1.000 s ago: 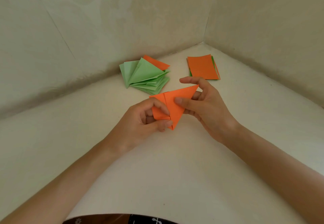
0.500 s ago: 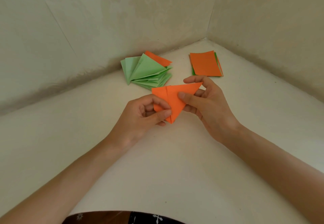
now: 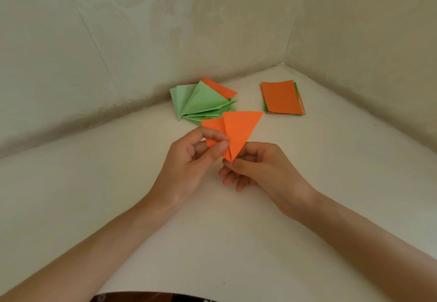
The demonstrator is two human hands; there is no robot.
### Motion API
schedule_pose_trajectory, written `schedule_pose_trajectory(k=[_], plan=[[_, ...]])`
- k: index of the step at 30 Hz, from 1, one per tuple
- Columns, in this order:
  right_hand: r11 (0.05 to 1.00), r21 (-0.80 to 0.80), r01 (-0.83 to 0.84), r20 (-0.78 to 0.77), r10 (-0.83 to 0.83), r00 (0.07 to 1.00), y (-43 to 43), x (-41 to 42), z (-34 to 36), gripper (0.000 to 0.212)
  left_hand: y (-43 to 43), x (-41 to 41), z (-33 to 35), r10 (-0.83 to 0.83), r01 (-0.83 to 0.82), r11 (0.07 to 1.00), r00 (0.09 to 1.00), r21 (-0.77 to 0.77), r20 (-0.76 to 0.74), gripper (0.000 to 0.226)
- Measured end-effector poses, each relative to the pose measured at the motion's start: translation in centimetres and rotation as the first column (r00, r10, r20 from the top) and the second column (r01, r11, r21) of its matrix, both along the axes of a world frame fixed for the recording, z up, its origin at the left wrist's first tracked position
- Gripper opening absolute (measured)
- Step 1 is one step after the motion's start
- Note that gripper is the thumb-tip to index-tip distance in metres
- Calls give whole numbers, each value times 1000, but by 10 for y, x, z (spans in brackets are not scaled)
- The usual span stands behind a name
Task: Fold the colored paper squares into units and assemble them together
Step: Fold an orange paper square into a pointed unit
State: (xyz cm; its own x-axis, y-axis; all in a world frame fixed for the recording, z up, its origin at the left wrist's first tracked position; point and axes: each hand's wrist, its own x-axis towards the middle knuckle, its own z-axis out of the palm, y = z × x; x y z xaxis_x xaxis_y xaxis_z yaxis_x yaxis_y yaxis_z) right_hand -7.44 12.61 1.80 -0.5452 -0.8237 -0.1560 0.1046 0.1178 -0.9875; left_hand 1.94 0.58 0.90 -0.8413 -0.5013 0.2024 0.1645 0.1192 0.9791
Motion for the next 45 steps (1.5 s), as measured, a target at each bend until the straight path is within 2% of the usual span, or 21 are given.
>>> schedule_pose_trajectory(k=[5, 8, 14, 19, 21, 24, 29, 32, 35, 39, 42, 45], plan=[[995, -55, -84, 96, 89, 991, 1, 2, 2, 15, -4, 0, -2, 8, -8, 1000, 1000, -22, -15, 5], [998, -64, -17, 112, 24, 993, 0, 2, 1, 16, -3, 0, -3, -21, 21, 999, 1000, -29, -15, 2], [997, -70, 45, 118, -36, 992, 0, 1, 1, 16, -2, -2, -4, -76, 76, 997, 997, -11, -29, 12], [999, -15, 42, -35, -43, 998, 1, 0, 0, 22, -4, -1, -5, -74, 73, 997, 997, -28, -17, 14], [1000, 24, 20, -103, -17, 995, 2, -2, 0, 23, -6, -1, -5, -38, 37, 999, 999, -37, -17, 22], [997, 75, -2, -128, 11, 992, 3, -6, 2, 23, -7, -3, -4, -1, 1, 999, 1000, -43, -1, 35], [987, 149, -65, -124, 84, 989, 8, -17, 6, 21, -12, -4, -4, -72, 73, 997, 994, -6, 76, 41], [995, 99, -14, -82, 22, 996, 7, -18, 4, 16, -12, -4, -3, -101, 99, 995, 991, 31, 86, 43], [994, -9, 106, -125, -106, 986, 4, -14, -2, 8, -13, -4, -1, -77, 73, 995, 994, 61, 76, 41], [970, -142, 195, -134, -214, 968, 3, -13, -3, 14, -15, -1, 1, -134, 129, 989, 989, 67, 64, 35], [967, -206, 149, -153, -182, 971, 6, -18, 2, 21, -17, 1, 3, -169, 168, 985, 985, 33, 33, 28], [983, -183, 25, -266, -74, 961, 9, -24, 4, 26, -26, 2, 1, -132, 132, 986, 991, 106, -13, 22]])
